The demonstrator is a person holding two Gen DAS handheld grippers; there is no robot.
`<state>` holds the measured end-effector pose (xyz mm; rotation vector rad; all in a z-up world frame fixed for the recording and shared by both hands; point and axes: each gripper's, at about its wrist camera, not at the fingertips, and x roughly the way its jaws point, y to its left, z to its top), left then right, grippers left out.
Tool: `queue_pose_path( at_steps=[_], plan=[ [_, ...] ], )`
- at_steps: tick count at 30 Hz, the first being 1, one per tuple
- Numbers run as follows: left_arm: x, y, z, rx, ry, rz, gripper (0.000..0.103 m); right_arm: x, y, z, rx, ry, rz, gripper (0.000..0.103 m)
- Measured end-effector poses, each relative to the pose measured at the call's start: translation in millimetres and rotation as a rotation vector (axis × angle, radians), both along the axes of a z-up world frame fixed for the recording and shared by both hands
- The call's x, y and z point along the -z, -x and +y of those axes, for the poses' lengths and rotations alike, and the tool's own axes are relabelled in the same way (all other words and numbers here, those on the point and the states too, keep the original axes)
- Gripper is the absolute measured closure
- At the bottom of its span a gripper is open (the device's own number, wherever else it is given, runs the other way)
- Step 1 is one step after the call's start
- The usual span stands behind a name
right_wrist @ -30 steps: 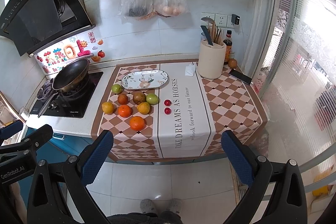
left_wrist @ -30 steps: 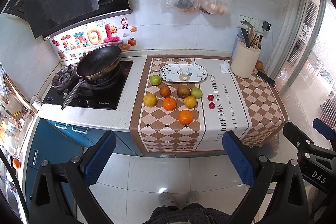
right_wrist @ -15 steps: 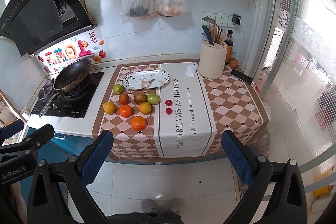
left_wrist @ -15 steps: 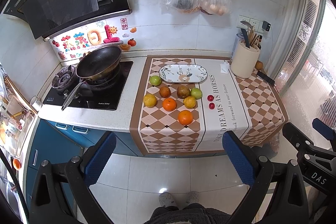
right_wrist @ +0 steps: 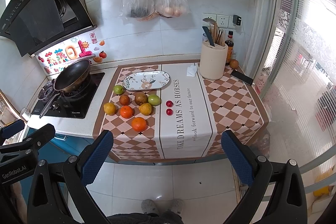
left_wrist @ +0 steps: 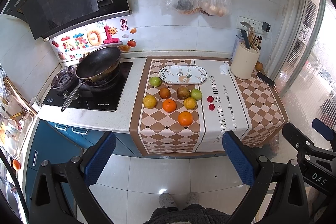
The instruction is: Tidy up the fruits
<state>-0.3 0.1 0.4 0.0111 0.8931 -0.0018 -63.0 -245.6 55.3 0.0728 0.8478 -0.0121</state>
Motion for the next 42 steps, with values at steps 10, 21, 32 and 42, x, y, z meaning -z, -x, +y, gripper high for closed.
queue_pose_path(
  at_steps=[10,21,32,42],
  plan=[
    [0,0,0,0.0,-0.001,-0.003,0.0,-1,-1,0,0.0,-0.002,-0.002,0.0],
    [0,0,0,-0.001,-0.002,-0.006,0.0,-6,-5,2,-0.002,-0.01,-0.002,0.0],
    [2,-17,4,-0.06,-0.014,-0.016,0.0,8,-33,-5,0.008,-0.067,0.001,0.0],
    [74,-86,39,-0.308,-0.198,0.045,0.0,123,-119,-22,-0.053,-0.226,0.179,0.0]
  ],
)
